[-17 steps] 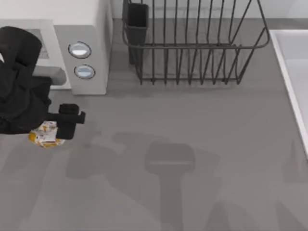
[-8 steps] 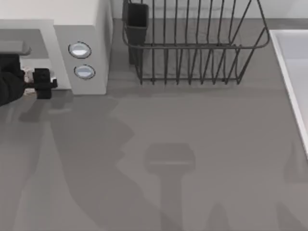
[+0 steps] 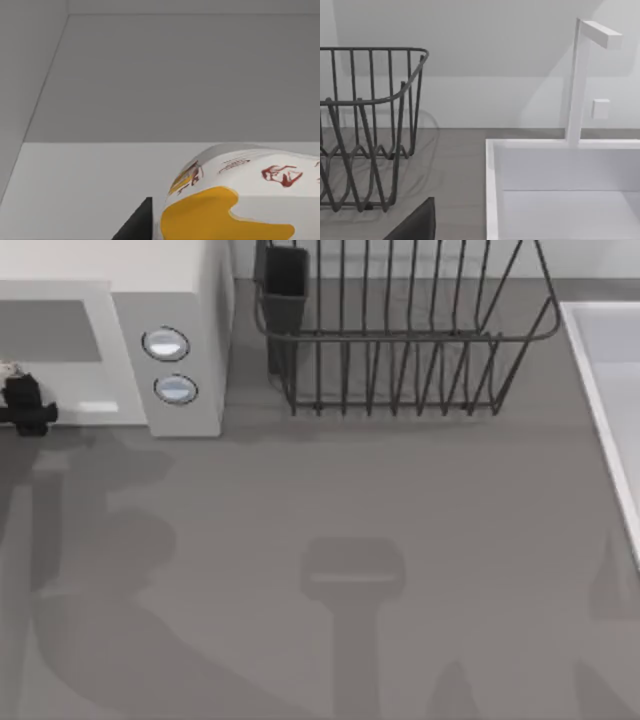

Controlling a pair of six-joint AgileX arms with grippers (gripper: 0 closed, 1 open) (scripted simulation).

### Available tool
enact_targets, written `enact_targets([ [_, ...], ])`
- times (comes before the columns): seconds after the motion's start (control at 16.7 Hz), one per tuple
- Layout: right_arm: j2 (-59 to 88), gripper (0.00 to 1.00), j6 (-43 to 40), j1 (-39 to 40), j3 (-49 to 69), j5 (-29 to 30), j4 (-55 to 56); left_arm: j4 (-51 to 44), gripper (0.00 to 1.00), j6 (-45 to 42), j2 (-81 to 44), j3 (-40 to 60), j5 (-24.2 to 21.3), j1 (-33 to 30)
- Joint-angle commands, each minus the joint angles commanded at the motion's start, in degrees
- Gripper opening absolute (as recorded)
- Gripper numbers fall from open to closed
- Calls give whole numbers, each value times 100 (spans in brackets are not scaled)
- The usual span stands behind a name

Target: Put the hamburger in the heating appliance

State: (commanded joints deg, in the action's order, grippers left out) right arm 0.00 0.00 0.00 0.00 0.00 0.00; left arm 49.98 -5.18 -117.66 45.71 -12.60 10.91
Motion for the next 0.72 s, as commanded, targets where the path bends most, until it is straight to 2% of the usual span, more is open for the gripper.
enact_targets([
  [0.48, 0, 100, 0, 0, 0, 0, 0, 131, 0, -20, -64, 84, -16, 31],
  [0.72, 0, 100, 0, 0, 0, 0, 0, -137, 0, 7, -533, 821, 48, -18],
])
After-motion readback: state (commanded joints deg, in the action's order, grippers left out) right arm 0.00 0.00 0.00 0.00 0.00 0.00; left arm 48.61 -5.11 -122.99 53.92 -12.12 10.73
